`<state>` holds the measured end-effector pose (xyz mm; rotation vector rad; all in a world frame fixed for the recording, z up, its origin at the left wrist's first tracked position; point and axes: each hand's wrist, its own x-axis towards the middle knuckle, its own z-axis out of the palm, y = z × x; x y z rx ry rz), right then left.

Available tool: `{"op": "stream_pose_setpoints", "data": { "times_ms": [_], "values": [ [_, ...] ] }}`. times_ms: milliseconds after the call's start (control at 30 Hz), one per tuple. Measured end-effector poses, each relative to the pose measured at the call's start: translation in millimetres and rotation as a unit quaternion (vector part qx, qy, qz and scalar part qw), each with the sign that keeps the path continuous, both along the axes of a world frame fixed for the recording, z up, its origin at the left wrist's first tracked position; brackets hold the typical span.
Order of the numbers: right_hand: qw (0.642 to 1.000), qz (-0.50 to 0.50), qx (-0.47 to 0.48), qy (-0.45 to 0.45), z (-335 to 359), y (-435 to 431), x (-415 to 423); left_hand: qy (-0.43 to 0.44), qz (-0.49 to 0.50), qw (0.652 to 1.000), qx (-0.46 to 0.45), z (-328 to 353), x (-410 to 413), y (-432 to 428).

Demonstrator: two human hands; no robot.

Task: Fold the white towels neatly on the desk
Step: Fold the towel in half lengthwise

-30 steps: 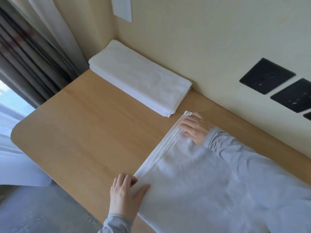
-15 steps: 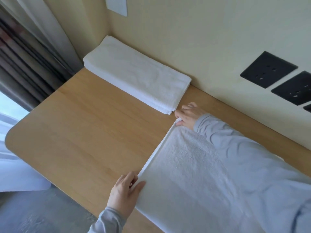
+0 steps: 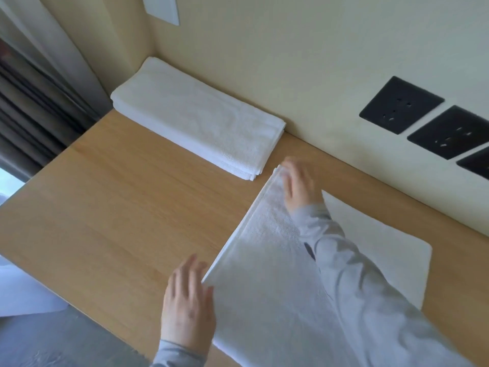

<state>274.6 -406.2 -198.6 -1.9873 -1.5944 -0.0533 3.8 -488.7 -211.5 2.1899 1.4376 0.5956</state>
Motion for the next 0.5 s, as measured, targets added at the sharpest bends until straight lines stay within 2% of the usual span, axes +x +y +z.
{"op": "stream_pose_setpoints", "data": {
  "times_ms": [67,133,167,233,300,367,433,500],
  "values": [
    [0.984,0.170,-0.014,-0.054,-13,-36,-26,0.073,-0.101,0.992,0.029,-2,20,-12],
    [0.926,0.339,-0.115,-0.119,-26,-65,-39,0.125,-0.156,0.980,-0.003,-6,27,-17],
    [0.902,0.376,-0.157,-0.141,-30,-69,-32,0.144,-0.162,0.976,-0.021,-10,27,-17],
    [0.900,0.354,-0.210,-0.142,-30,-55,0,0.163,-0.167,0.972,-0.027,-19,21,-16],
    [0.924,0.256,-0.251,-0.135,-24,-31,35,0.160,-0.166,0.973,-0.027,-25,17,-16],
    [0.927,0.178,-0.299,-0.140,-21,-16,63,0.153,-0.163,0.974,-0.025,-27,18,-16],
    [0.935,0.118,-0.303,-0.141,-21,-15,62,0.155,-0.164,0.974,-0.021,-27,18,-16],
    [0.948,0.093,-0.256,-0.163,-17,-30,37,0.165,-0.167,0.972,-0.020,-26,18,-16]
  ]
}}
